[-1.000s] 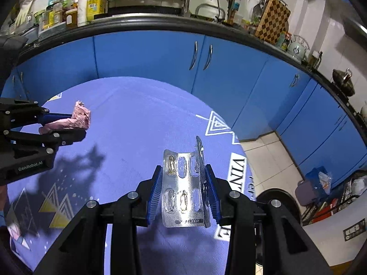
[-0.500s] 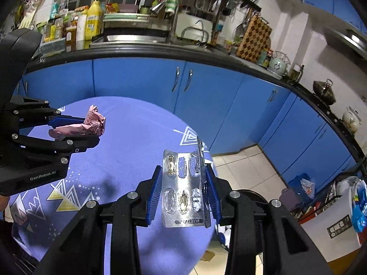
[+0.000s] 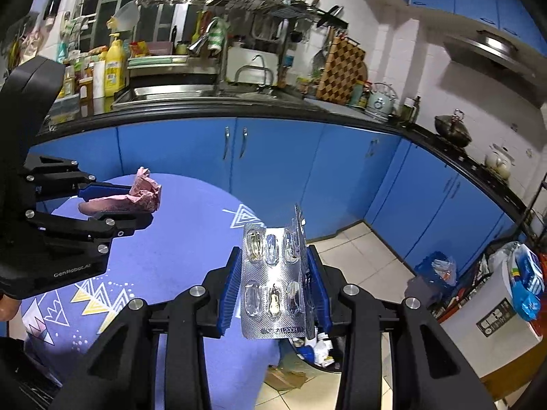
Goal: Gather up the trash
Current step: 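Carry the blister pack in the right tool while the left tool carries the pink wrapper over the bin, then open the right tool to drop the blister pack while the left tool releases the pink wrapper into the bin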
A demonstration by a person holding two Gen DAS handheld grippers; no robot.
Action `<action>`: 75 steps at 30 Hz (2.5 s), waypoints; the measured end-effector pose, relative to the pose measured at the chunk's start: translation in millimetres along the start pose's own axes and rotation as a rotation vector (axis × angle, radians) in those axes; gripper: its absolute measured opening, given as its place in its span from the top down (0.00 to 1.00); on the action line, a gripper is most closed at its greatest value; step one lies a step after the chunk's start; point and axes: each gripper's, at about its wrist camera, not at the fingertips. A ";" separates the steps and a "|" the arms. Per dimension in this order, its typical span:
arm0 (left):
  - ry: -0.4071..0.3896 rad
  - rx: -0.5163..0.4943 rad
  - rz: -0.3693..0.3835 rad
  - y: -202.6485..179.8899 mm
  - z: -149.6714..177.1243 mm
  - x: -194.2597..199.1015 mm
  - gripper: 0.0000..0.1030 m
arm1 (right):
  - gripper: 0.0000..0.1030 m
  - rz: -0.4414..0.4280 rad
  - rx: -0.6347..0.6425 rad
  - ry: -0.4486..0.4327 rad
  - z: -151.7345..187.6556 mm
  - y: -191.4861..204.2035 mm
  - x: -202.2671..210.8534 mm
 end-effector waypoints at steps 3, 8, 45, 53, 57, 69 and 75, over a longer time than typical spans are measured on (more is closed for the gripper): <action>-0.017 -0.035 0.004 -14.1 -14.6 1.3 0.68 | 0.64 0.018 -0.008 -0.011 -0.2 -11.2 5.2; -0.039 -0.094 0.016 -40.6 -39.7 -0.9 0.67 | 0.63 0.047 -0.029 -0.025 -3.4 -35.0 12.4; -0.030 -0.271 0.106 -126.0 -136.8 -86.3 0.67 | 0.63 0.124 -0.153 0.061 4.9 -153.7 -38.1; -0.008 -0.281 0.111 -131.7 -148.2 -112.3 0.67 | 0.63 0.113 -0.193 0.100 5.3 -166.6 -67.8; 0.004 -0.277 0.113 -130.2 -152.1 -124.1 0.67 | 0.63 0.108 -0.204 0.113 5.2 -172.2 -80.4; 0.047 -0.263 0.113 -131.8 -160.5 -153.2 0.67 | 0.29 0.134 -0.278 0.107 5.8 -195.9 -101.4; 0.037 -0.271 0.119 -141.3 -165.1 -156.5 0.43 | 0.29 0.203 -0.342 0.077 11.9 -219.4 -92.8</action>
Point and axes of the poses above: each gripper's, at about its wrist camera, not at the fingertips, and x roughly against the way its jaws point, y to its left, z to its underside, and after that the axes turned 9 degrees about -x, right-handed
